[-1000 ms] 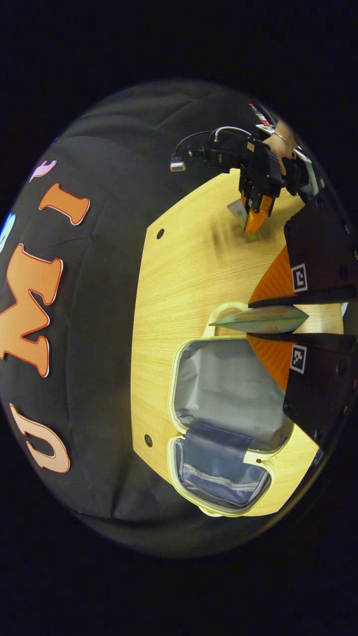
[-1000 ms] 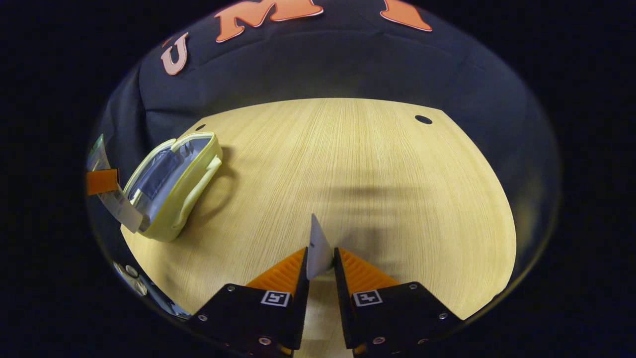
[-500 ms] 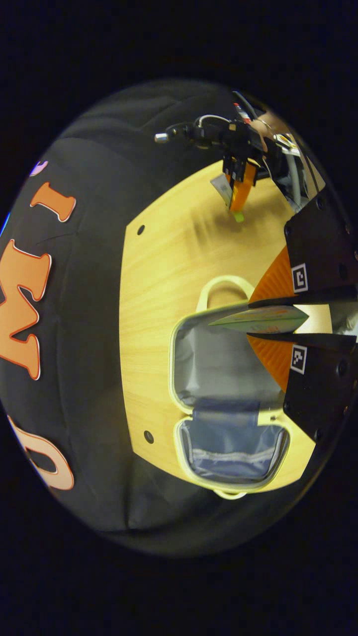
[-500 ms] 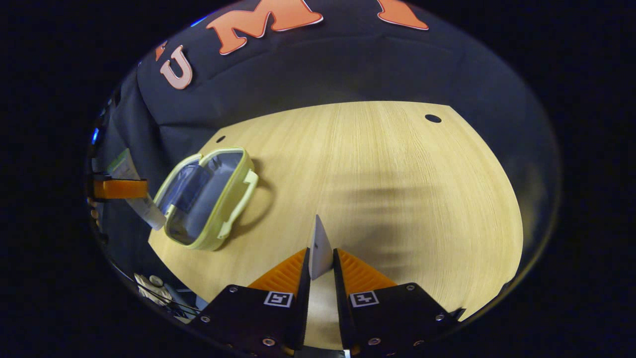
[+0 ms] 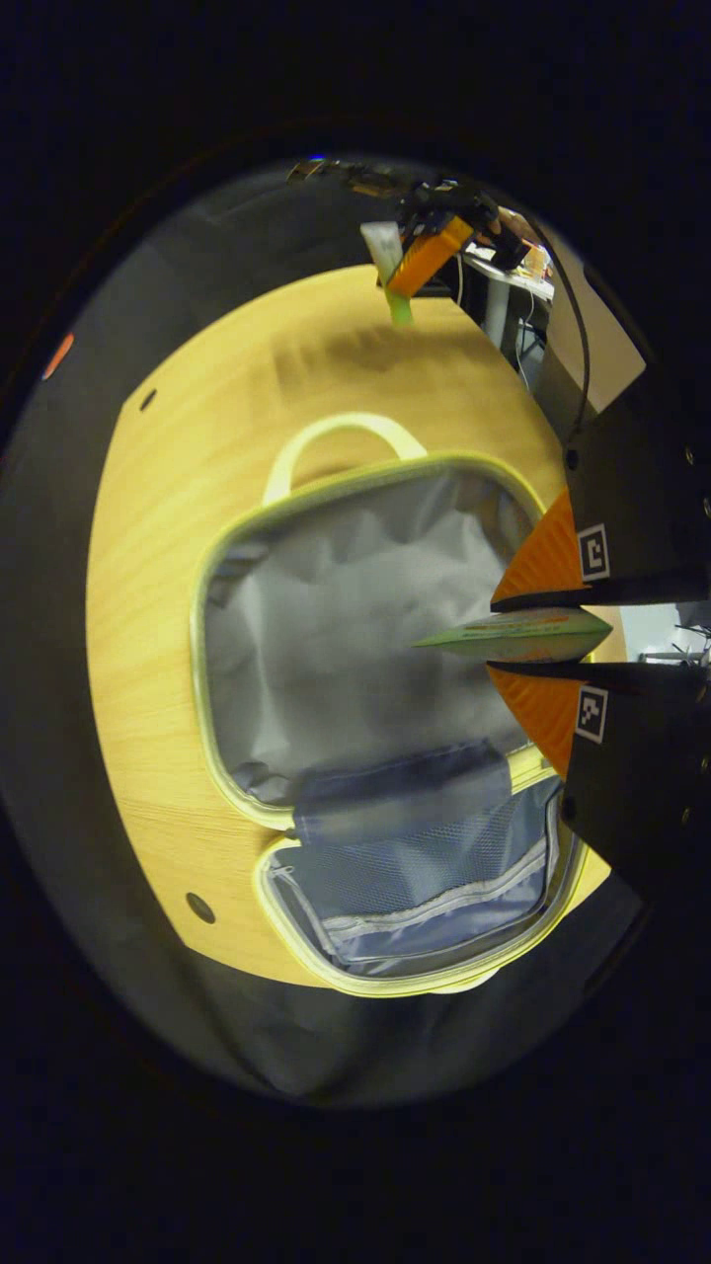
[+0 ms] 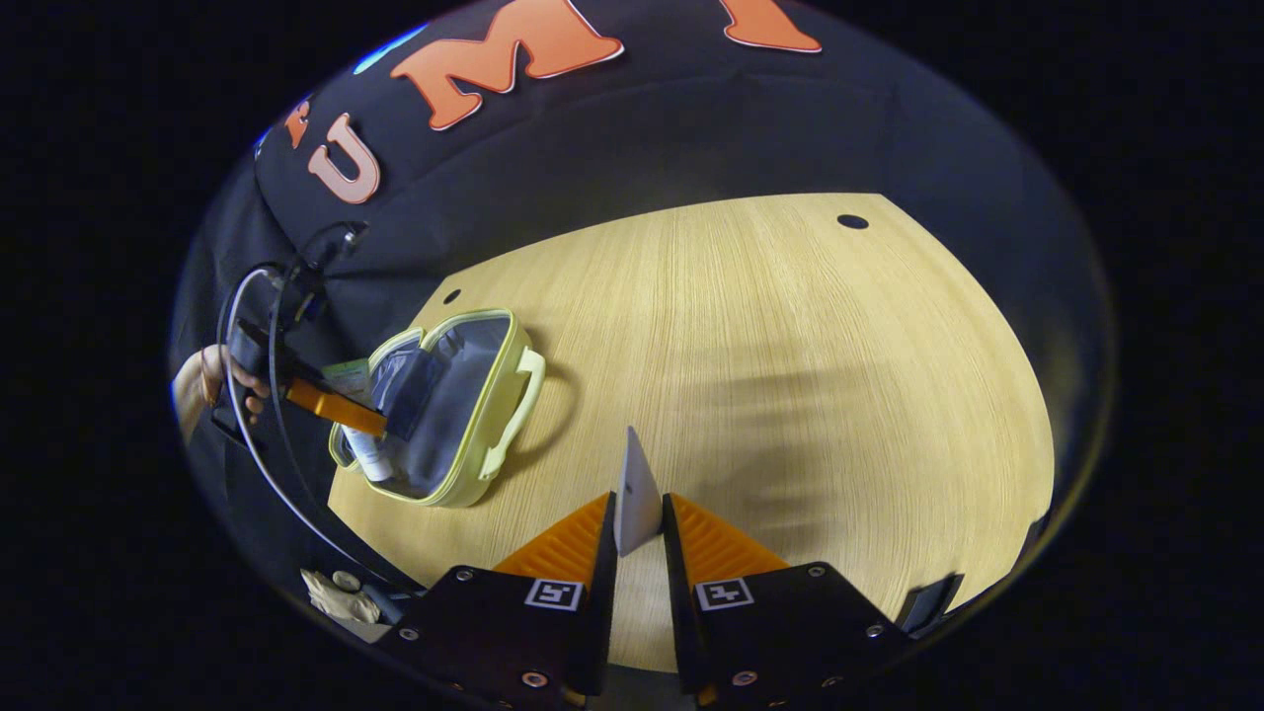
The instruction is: First open the suitcase, pack the skin care products into it, and then close the suitcase.
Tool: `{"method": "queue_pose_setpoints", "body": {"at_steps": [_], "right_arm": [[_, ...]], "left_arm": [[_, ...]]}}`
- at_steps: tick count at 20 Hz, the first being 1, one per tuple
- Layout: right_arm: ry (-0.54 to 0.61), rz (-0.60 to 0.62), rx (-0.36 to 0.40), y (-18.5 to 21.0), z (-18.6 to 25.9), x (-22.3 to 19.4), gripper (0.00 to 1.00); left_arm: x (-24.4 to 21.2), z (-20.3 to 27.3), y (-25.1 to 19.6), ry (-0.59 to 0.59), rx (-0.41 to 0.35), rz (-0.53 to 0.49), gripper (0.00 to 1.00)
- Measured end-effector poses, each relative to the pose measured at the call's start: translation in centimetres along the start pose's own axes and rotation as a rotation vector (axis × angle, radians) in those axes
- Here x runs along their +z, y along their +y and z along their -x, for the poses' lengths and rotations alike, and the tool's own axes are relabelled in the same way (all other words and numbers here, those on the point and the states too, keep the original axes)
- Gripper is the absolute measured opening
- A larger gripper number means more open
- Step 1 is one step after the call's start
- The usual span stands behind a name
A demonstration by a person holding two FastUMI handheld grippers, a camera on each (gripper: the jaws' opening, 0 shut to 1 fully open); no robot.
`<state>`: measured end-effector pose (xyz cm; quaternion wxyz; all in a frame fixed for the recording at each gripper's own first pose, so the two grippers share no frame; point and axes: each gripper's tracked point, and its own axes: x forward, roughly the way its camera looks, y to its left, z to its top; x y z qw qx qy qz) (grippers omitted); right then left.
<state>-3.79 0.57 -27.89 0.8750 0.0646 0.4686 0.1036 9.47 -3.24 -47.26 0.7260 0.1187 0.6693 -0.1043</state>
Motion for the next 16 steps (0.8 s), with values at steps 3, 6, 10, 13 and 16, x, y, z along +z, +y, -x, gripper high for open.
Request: {"method": "queue_pose_setpoints", "body": {"at_steps": [3,6,10,13,16], "right_arm": [[0.017,-0.016,-0.022,-0.4,-0.1,-0.9,0.23],[0.022,-0.024,-0.044,-1.0,0.2,-1.2,0.23],[0.017,-0.047,-0.059,-0.9,0.3,-0.7,0.28],[0.013,-0.034,-0.071,-0.4,0.3,-0.1,0.23],[0.02,-0.017,-0.06,0.9,0.7,0.9,0.28]], "left_arm": [[0.6,-2.4,1.5,0.022,0.026,0.014,0.24],[1.4,-3.5,1.9,0.023,0.031,0.012,0.24],[2.4,-3.6,2.4,-0.011,0.049,0.016,0.51],[2.6,-2.8,3.1,-0.055,0.062,-0.014,0.98],[2.2,-0.9,2.9,-0.116,0.039,-0.022,0.97]]}}
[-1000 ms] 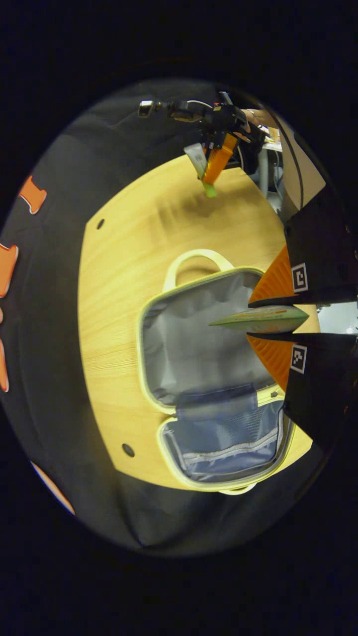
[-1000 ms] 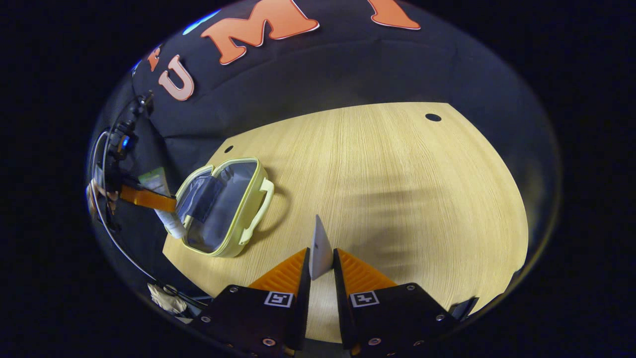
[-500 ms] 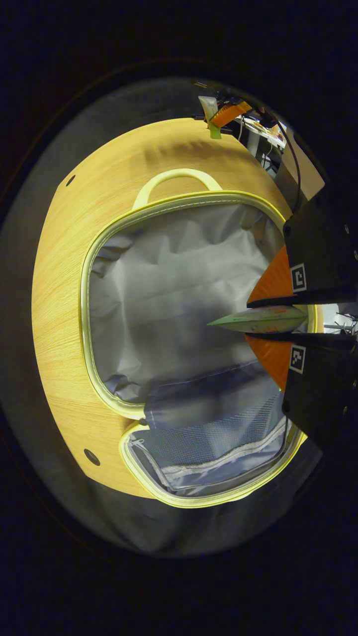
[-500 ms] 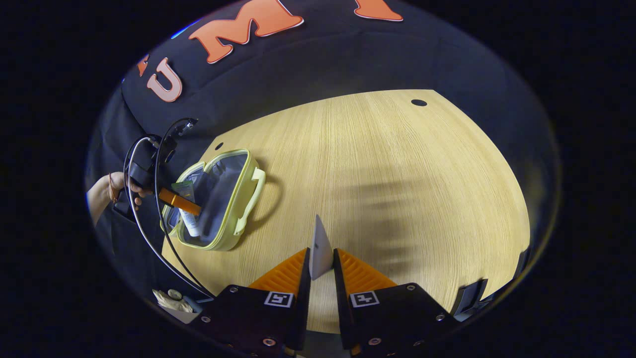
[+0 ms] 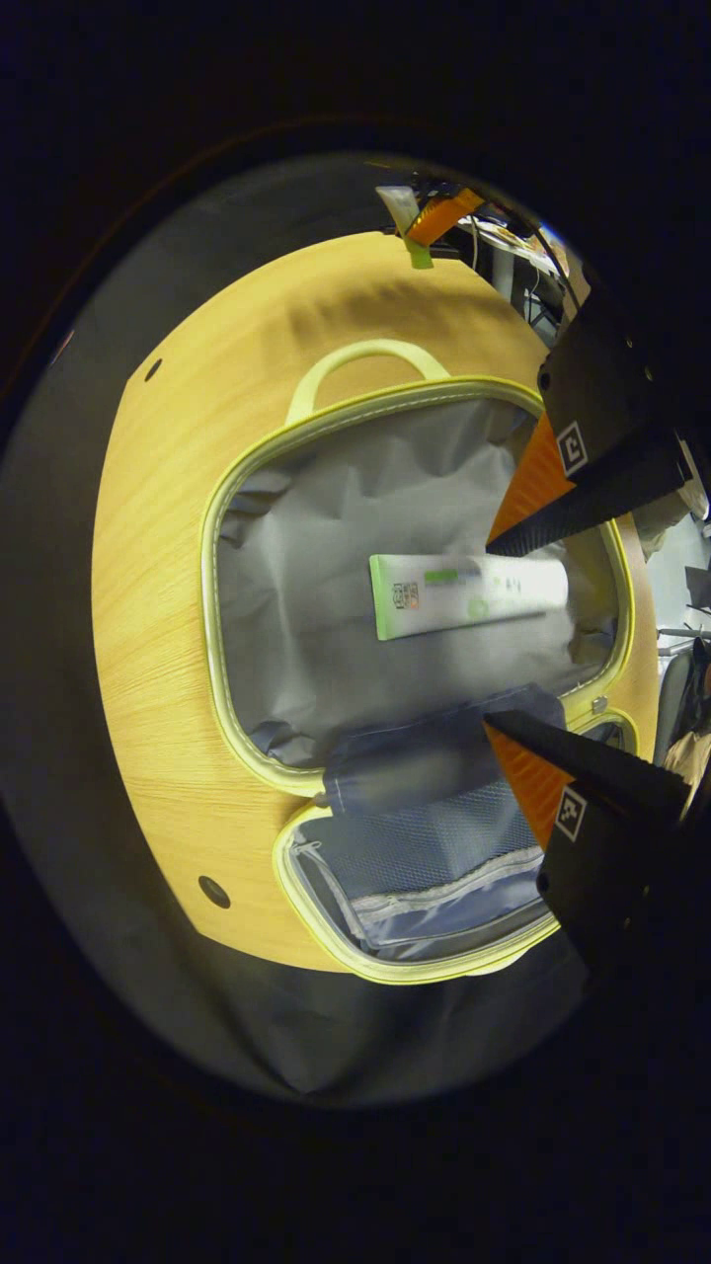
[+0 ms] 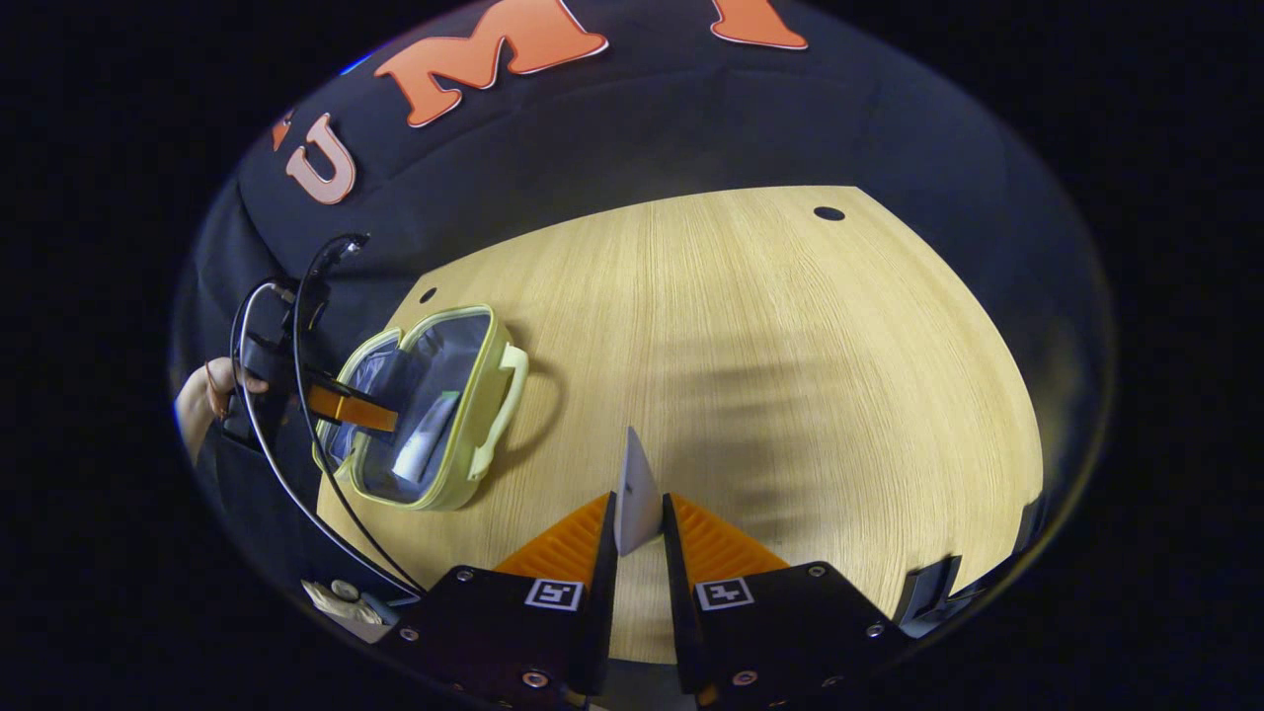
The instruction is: First open the suitcase, pack the skin care products into it, and then close the suitcase.
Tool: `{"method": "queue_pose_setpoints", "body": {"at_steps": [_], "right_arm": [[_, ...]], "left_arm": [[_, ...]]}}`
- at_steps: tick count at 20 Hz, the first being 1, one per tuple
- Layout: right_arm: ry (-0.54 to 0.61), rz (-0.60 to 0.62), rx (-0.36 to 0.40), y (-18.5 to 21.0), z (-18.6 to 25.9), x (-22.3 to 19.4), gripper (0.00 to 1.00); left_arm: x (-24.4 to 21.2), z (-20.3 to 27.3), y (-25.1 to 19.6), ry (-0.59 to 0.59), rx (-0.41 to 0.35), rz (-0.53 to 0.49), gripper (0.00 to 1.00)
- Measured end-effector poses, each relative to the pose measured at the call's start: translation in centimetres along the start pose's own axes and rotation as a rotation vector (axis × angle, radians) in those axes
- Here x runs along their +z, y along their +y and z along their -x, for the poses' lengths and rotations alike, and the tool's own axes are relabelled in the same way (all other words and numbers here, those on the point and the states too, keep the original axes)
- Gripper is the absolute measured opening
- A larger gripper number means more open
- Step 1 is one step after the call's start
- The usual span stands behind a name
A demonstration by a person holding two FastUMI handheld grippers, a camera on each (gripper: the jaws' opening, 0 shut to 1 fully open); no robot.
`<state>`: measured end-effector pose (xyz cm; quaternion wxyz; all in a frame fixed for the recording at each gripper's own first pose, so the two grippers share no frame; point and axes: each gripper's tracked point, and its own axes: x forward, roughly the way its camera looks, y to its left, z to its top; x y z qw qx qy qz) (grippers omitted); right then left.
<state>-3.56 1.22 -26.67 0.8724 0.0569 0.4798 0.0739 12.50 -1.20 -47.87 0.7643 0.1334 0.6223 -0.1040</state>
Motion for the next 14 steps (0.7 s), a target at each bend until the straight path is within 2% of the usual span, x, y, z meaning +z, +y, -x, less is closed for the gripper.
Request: {"method": "queue_pose_setpoints", "body": {"at_steps": [1,2,3,6,8,11,14], "right_arm": [[-0.004,0.001,0.01,0.7,0.3,0.6,0.28],[-0.008,0.007,0.024,1.7,0.7,1.3,0.23],[-0.01,0.014,0.038,2.8,1.0,2.2,0.28],[-0.017,0.056,0.08,6.6,1.9,4.7,0.28],[-0.041,0.125,0.075,9.0,2.0,7.0,0.28],[-0.04,0.173,0.14,14.9,2.2,9.3,0.28],[0.008,0.221,0.187,20.4,1.5,9.8,0.28]], "left_arm": [[-0.3,1.0,-0.3,-0.028,-0.02,-0.004,0.97],[-0.5,1.8,-0.4,-0.059,-0.039,-0.005,0.97],[-0.8,2.7,-0.3,-0.089,-0.055,-0.005,0.97],[-2.4,5.7,0.2,-0.182,-0.097,0.001,0.98],[-3.8,7.6,1.3,-0.251,-0.117,0.01,0.98],[-6.8,10.1,3.1,-0.309,-0.17,0.115,0.98],[-10.5,12.0,5.4,-0.336,-0.228,0.207,0.99]]}}
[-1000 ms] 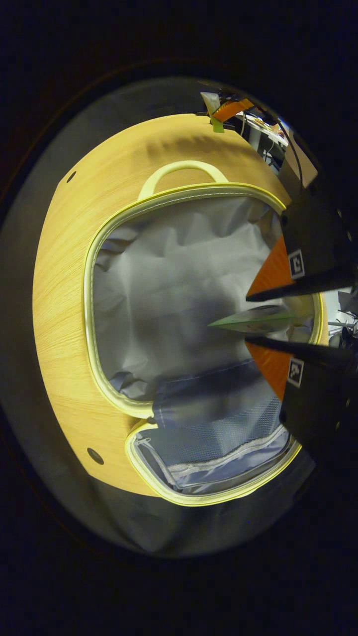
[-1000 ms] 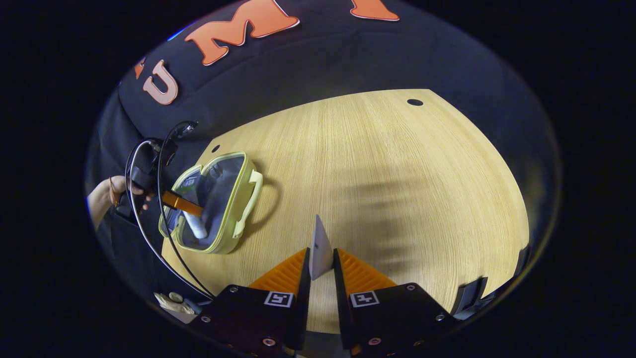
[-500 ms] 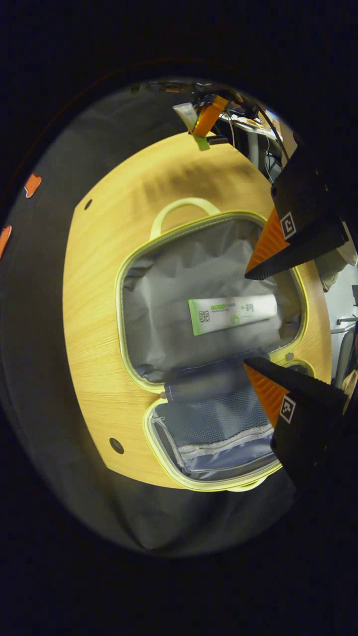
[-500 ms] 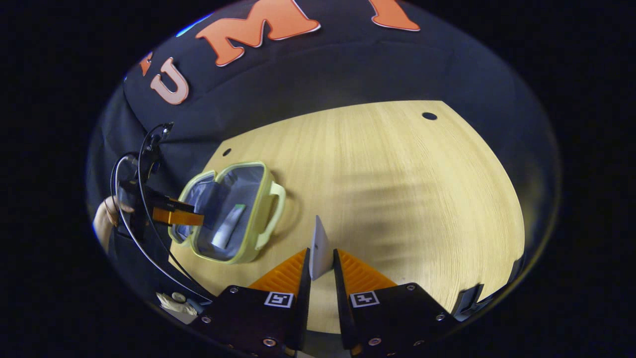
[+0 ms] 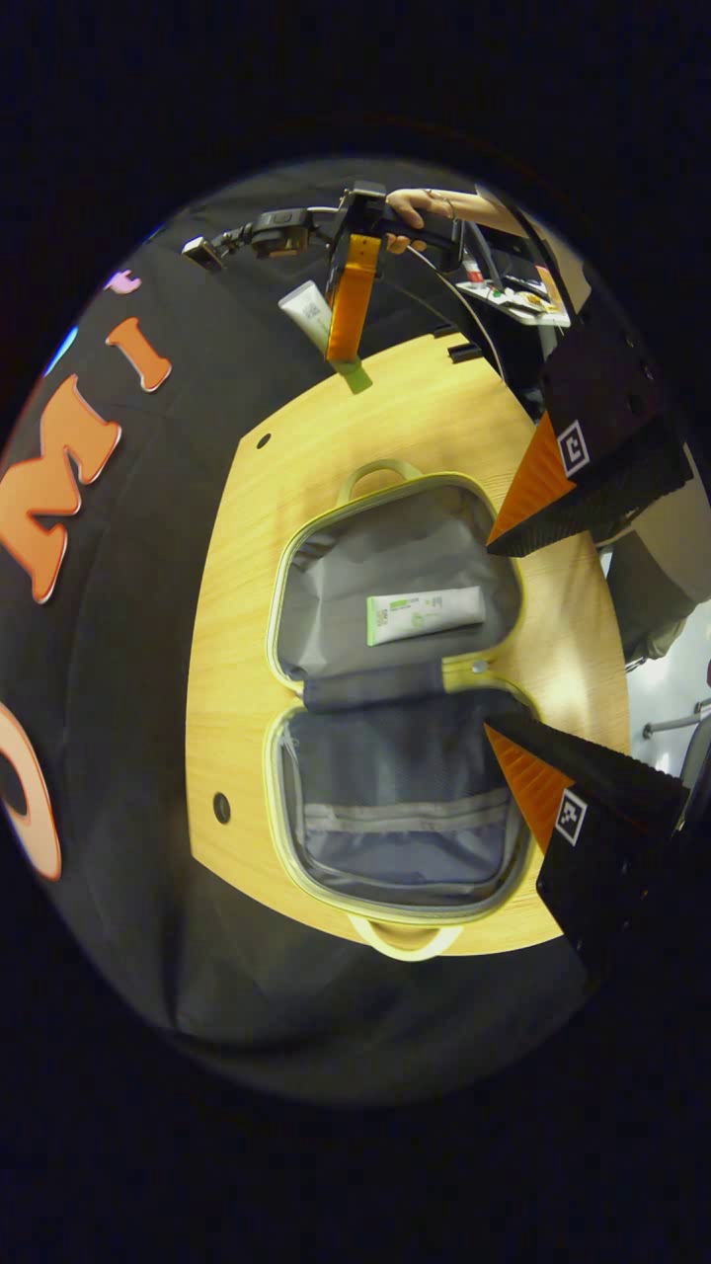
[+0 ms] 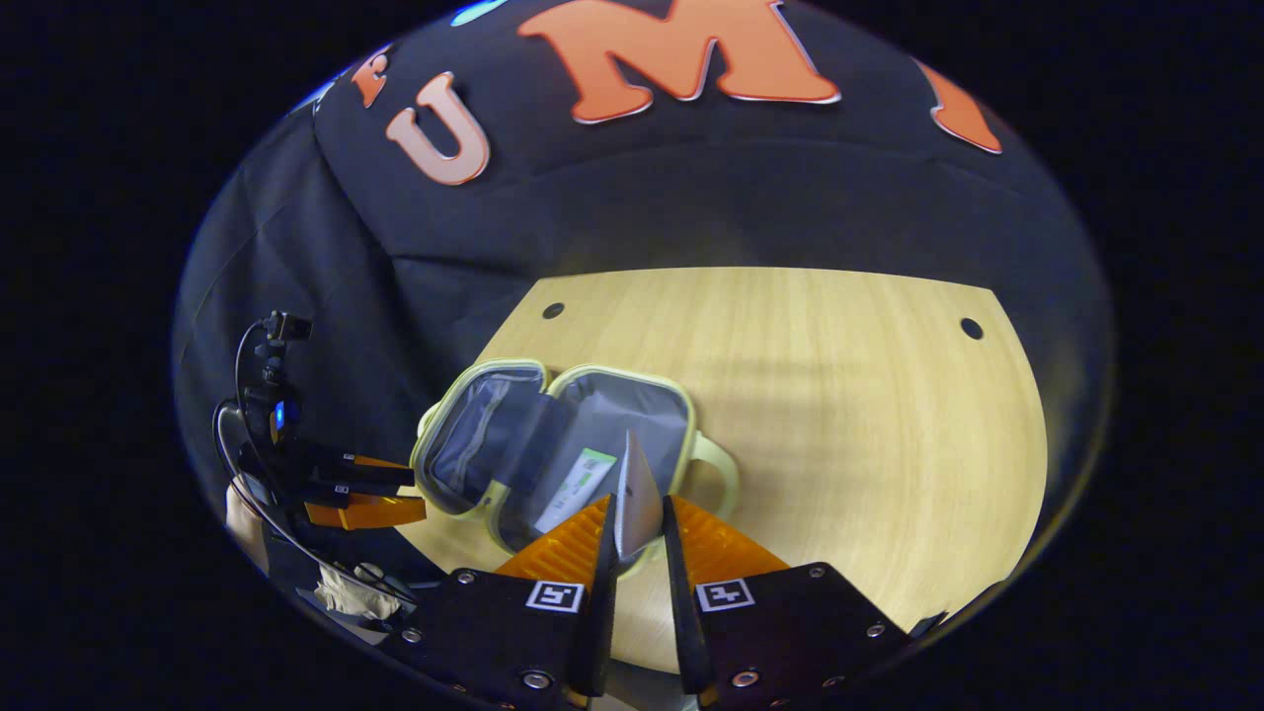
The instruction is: First open the suitcase, pack the skin care products into it, and then close the suitcase.
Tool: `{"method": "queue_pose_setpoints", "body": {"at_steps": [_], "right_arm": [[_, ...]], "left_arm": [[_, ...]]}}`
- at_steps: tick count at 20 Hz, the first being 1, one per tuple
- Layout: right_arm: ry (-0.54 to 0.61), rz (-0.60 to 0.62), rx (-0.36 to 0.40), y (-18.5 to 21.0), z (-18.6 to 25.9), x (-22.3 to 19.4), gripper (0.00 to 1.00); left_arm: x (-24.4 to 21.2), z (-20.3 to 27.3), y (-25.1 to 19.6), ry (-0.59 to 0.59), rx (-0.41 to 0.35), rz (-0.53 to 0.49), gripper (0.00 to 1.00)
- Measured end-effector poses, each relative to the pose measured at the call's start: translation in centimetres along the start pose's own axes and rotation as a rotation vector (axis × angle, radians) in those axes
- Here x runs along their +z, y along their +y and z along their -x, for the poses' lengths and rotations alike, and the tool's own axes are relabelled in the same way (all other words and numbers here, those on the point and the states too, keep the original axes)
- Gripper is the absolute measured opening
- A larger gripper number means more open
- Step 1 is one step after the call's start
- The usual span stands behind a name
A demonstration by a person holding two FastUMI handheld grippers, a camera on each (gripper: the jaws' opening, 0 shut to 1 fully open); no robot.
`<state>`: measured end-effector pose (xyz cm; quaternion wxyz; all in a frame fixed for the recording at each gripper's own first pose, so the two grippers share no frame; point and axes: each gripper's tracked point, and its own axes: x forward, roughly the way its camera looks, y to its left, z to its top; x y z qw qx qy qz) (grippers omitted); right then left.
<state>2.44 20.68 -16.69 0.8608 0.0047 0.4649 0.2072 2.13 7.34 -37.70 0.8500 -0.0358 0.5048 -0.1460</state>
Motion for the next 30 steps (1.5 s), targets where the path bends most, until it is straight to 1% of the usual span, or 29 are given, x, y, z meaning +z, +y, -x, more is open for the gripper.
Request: {"method": "queue_pose_setpoints", "body": {"at_steps": [2,4,5,7,10,12,15,17,18,20,21,22,23,24,27,29,30], "right_arm": [[0.039,0.009,0.023,2.3,-1.8,0.2,0.27],[0.099,-0.036,0.049,4.4,-4.5,-0.6,0.28],[0.129,-0.053,0.045,4.8,-5.9,-1.1,0.28],[0.19,-0.053,0.002,4.0,-8.6,-2.8,0.28],[0.267,-0.029,-0.07,2.8,-11.4,-5.4,0.28],[0.3,-0.026,-0.086,2.8,-12.2,-6.4,0.28],[0.329,-0.035,-0.089,3.0,-12.9,-7.1,0.28],[0.323,-0.032,-0.095,3.0,-13.3,-7.2,0.25],[0.311,-0.033,-0.097,3.1,-13.1,-7.0,0.31],[0.289,-0.031,-0.11,2.9,-12.6,-6.5,0.61],[0.274,-0.031,-0.106,3.0,-12.5,-6.1,0.7],[0.253,-0.033,-0.098,3.3,-12.2,-5.8,0.88],[0.229,-0.035,-0.082,3.7,-12.2,-5.4,0.93],[0.205,-0.04,-0.064,4.3,-12.1,-4.9,0.95],[0.173,-0.057,-0.03,5.7,-11.5,-4.3,0.95],[0.162,-0.056,-0.024,6.1,-10.9,-4.3,0.96],[0.155,-0.052,-0.021,6.3,-10.5,-4.3,0.96]], "left_arm": [[-1.5,1.9,2.6,-0.016,0.012,0.027,0.98],[-2.7,2.7,5.5,-0.033,0.044,0.046,0.98],[-3.3,3.7,6.6,-0.039,0.056,0.062,0.98],[-4.6,5.3,8.4,-0.044,0.065,0.098,0.98],[-5.9,6.3,10.9,-0.043,0.084,0.144,0.98],[-6.4,6.5,12.1,-0.041,0.096,0.158,0.98],[-6.6,6.7,13.1,-0.037,0.096,0.166,0.98],[-6.5,6.6,13.5,-0.04,0.094,0.17,0.98],[-6.3,6.3,13.5,-0.044,0.088,0.176,0.98],[-5.9,5.5,14.2,-0.059,0.08,0.204,0.98],[-5.6,5.2,14.9,-0.069,0.081,0.223,1.0],[-5.1,5.1,15.8,-0.085,0.084,0.242,0.98],[-4.7,4.9,16.7,-0.096,0.089,0.267,0.98],[-4.3,4.8,17.6,-0.11,0.089,0.286,0.98],[-1.5,5.1,20.0,-0.182,0.07,0.317,0.98],[0.4,5.1,22.7,-0.239,0.063,0.329,0.98],[1.4,4.9,24.0,-0.265,0.054,0.341,0.96]]}}
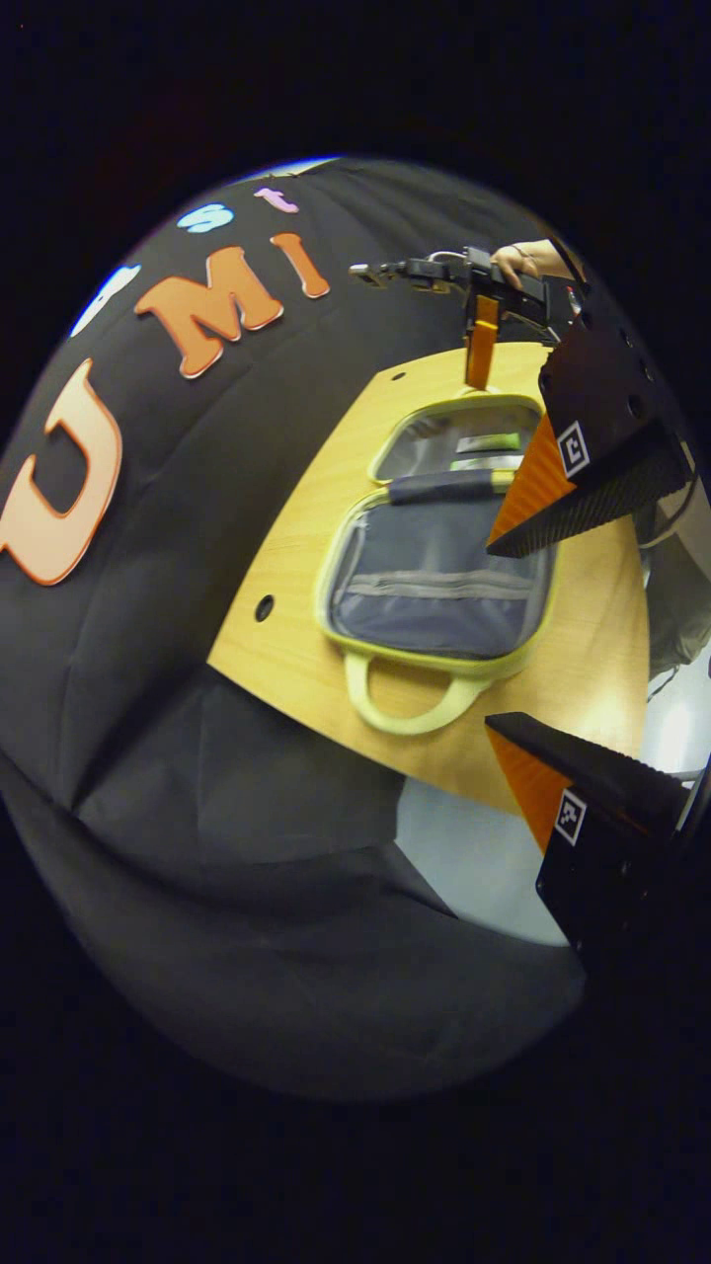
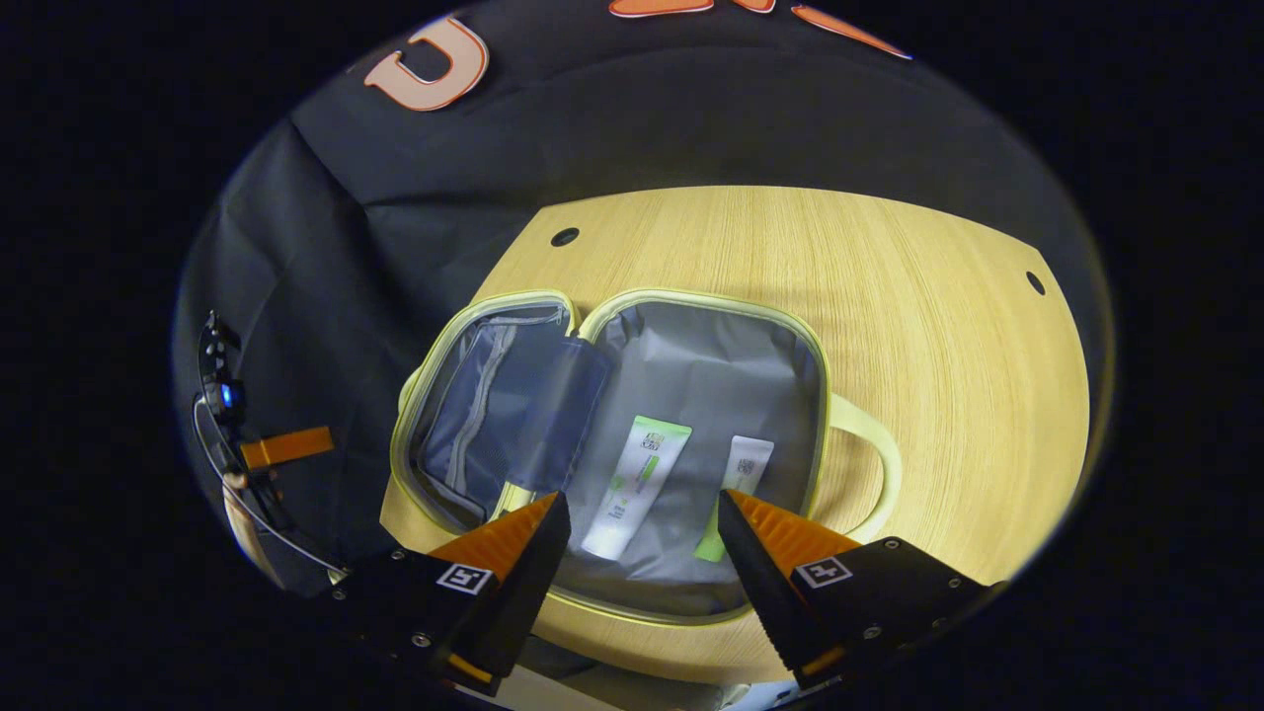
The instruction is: First open the suitcase, pack the skin care products into it, and then close the suitcase.
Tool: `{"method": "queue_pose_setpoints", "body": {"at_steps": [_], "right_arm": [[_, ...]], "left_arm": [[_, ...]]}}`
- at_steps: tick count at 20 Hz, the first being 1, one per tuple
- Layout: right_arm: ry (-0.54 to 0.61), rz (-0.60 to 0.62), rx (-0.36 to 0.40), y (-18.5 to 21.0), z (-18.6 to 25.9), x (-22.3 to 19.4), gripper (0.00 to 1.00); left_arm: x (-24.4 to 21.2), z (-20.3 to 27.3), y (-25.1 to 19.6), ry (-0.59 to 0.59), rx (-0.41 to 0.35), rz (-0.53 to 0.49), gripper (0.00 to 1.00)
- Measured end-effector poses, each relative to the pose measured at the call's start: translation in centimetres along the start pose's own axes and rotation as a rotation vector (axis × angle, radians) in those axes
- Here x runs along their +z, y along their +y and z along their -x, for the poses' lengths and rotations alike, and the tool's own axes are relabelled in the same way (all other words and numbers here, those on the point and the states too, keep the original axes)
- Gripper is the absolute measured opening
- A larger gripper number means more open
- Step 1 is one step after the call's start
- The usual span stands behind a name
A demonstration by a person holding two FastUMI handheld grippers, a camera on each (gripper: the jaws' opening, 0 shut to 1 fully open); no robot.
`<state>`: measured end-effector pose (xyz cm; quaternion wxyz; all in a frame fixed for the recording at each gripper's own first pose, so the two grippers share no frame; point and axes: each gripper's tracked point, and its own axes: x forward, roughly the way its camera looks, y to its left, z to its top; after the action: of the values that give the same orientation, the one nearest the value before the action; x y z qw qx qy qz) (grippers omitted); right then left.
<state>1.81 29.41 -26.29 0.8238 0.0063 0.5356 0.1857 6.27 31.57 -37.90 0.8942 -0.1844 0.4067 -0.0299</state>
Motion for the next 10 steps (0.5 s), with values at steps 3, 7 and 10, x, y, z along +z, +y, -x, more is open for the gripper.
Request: {"method": "queue_pose_setpoints", "body": {"at_steps": [3,7,10], "right_arm": [[-0.018,0.002,0.011,0.4,1.3,-0.2,0.96],[-0.043,-0.014,0.007,-0.1,3.2,-0.2,0.96],[-0.049,-0.027,-0.019,-1.1,4.3,-0.7,0.96]], "left_arm": [[2.3,-2.2,2.2,-0.04,-0.054,0.081,0.98],[2.9,-6.3,5.9,-0.052,-0.079,0.244,0.98],[2.5,-8.7,6.7,-0.047,-0.136,0.355,0.98]]}}
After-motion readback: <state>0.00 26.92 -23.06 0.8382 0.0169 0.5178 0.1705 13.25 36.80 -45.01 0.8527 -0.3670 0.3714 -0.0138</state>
